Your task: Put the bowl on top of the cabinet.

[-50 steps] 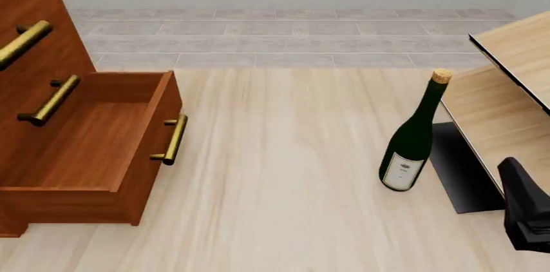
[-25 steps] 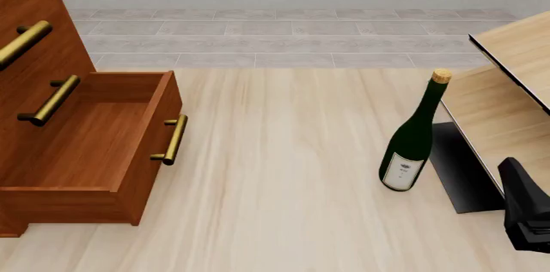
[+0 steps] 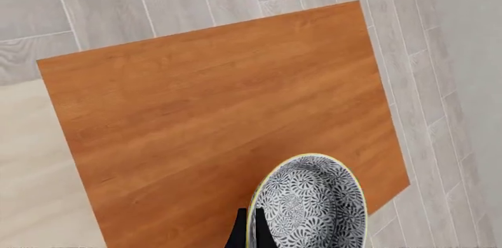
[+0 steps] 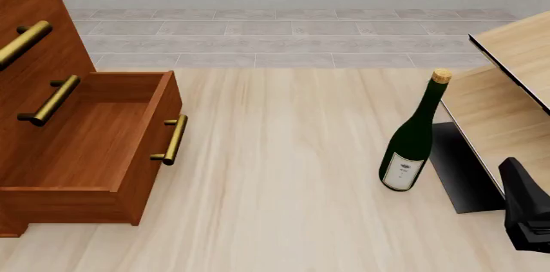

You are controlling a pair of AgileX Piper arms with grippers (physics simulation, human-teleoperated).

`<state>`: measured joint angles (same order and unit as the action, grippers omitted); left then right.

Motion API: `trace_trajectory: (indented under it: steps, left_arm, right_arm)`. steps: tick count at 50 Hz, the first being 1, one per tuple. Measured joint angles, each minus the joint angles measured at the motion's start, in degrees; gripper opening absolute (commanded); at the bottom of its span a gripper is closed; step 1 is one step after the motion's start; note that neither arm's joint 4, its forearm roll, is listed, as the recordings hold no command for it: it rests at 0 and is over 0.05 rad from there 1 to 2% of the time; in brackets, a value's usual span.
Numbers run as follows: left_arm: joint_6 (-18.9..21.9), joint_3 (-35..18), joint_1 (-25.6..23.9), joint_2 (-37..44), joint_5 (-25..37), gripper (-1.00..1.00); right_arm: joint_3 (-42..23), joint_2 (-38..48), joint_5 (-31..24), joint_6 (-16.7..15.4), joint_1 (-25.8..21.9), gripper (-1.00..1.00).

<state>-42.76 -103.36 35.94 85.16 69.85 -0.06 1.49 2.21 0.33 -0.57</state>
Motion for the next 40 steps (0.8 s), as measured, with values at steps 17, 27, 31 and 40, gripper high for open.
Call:
trace_trajectory:
  steps: [17,27,31,40]
  left_arm:
    - [0.2,0.9,0.2,-0.4,-0.8,-1.0]
    - [0.3,1.7,0.3,-0.9,-1.6,-1.0]
    - [0.3,2.0,0.3,-1.0,-1.8,-1.0]
    - [-0.3,2.1,-0.5,-1.1,-2.3,1.0]
  right_arm:
    - [0.0,-0.1,-0.1,0.0,0.1,1.0]
    - [0.0,-0.1,-0.1,0.1,0.2,1.0]
    - [0.0,-0.1,-0.1,0.1,0.3,1.0]
    - [0.0,-0.2,-0.1,0.2,0.3,1.0]
